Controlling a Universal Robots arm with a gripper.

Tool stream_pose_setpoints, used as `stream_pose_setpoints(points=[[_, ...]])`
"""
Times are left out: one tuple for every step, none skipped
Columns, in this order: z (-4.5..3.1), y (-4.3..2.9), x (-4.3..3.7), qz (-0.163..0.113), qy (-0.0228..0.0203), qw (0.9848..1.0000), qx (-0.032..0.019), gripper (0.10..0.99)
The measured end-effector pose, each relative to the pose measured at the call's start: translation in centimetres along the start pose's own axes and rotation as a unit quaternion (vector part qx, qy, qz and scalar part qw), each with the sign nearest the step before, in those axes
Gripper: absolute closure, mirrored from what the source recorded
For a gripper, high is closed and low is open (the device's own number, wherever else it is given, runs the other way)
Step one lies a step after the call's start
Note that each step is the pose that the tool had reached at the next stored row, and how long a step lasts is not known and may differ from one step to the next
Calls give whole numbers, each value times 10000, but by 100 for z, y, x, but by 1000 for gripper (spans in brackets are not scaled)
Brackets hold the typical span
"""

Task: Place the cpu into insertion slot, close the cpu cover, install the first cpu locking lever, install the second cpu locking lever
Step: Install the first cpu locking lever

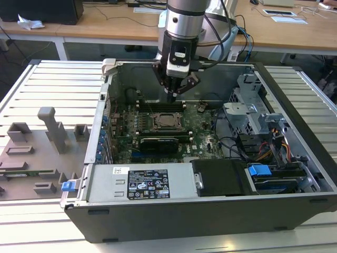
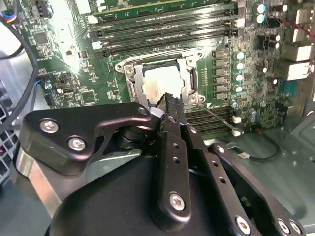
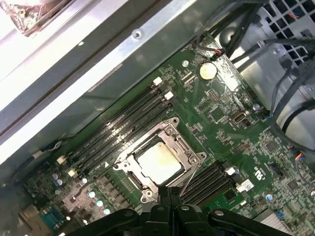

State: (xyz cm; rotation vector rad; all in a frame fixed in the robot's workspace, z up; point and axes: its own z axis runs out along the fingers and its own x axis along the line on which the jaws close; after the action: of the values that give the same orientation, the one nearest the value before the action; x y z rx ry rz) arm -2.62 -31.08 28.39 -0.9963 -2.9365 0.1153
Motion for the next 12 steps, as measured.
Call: stream_pose_setpoints(points=[[0,0,0,-55,-5,10000,1,980],[0,0,0,-112,-9,9999,2,980],[0,0,0,-202,-17,9998,3,980],[0,0,0,-312,-26,9995,4,980],[0,0,0,-466,-39,9989,6,980],[0,0,0,-535,-44,9986,7,980],[0,0,0,-589,-49,9983,8,980],[0,0,0,-656,-54,9978,9,980],[0,0,0,-705,-58,9975,9,980],[0,0,0,-781,-65,9969,10,980],[0,0,0,-835,-69,9965,11,980],[0,0,0,-889,-74,9960,12,980]])
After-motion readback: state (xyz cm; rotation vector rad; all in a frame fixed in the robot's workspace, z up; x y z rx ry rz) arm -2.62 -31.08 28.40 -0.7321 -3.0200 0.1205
